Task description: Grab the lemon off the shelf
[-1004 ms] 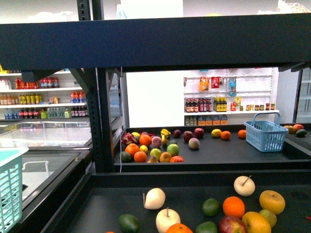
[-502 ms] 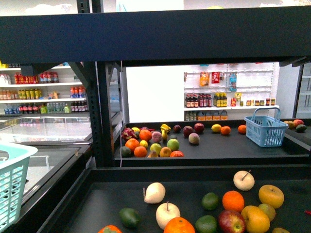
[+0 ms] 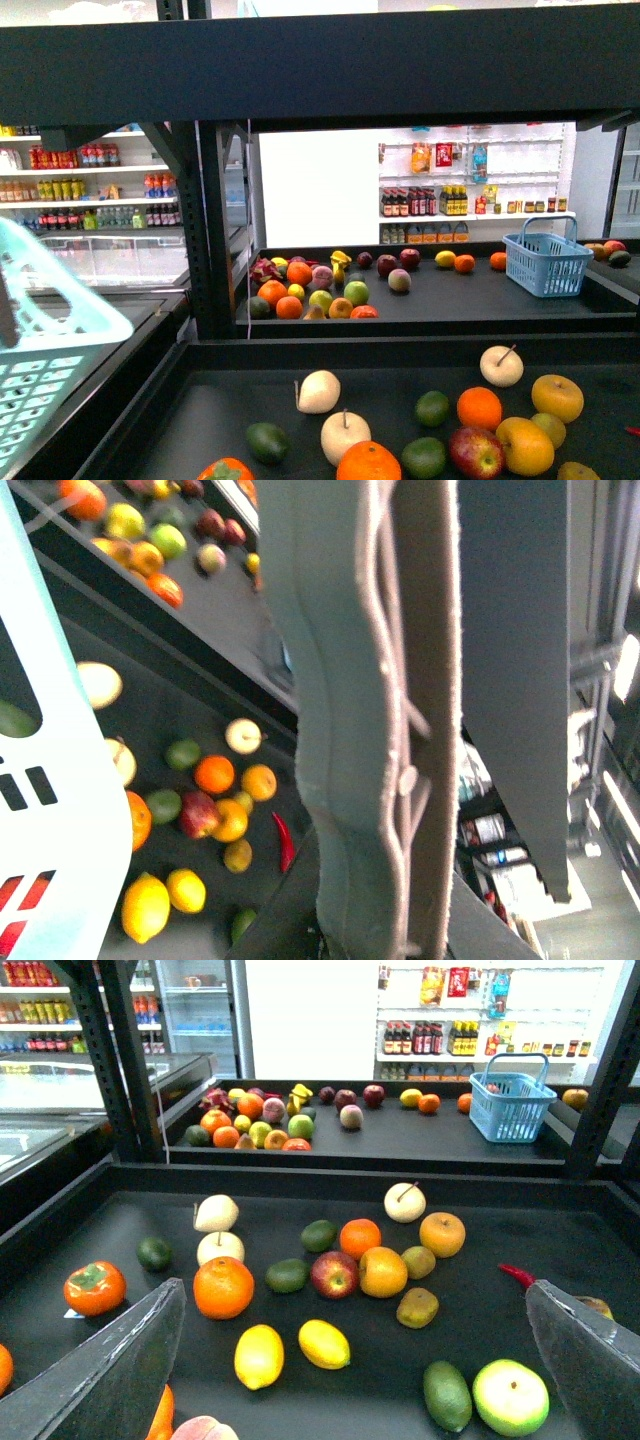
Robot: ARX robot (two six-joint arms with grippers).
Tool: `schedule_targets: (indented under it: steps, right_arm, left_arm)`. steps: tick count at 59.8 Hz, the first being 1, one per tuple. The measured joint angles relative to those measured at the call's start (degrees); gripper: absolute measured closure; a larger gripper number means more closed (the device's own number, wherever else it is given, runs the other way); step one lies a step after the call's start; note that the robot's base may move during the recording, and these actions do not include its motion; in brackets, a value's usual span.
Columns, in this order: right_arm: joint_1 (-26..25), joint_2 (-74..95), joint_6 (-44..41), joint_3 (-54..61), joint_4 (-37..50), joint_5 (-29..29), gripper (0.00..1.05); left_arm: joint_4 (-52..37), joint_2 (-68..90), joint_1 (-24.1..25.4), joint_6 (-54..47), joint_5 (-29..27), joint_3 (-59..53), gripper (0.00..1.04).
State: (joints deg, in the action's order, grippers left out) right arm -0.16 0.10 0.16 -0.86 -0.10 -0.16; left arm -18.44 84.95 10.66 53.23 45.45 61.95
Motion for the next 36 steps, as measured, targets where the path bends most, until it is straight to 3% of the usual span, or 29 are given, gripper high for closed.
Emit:
schedule_targets:
  steps: [17, 36]
  right_arm:
    - [0.00, 0.00, 0.00, 0.00, 0.00, 0.02, 0.02]
    - [0.00, 0.00, 0.00, 0.00, 0.00, 0.00, 0.02]
  left_arm:
    - [-4.35, -0.13, -16.79, -0.28, -2.01, -3.19, 0.95]
    - [-7.08, 4.55, -28.57, -1.40, -3.39, -3.17, 0.95]
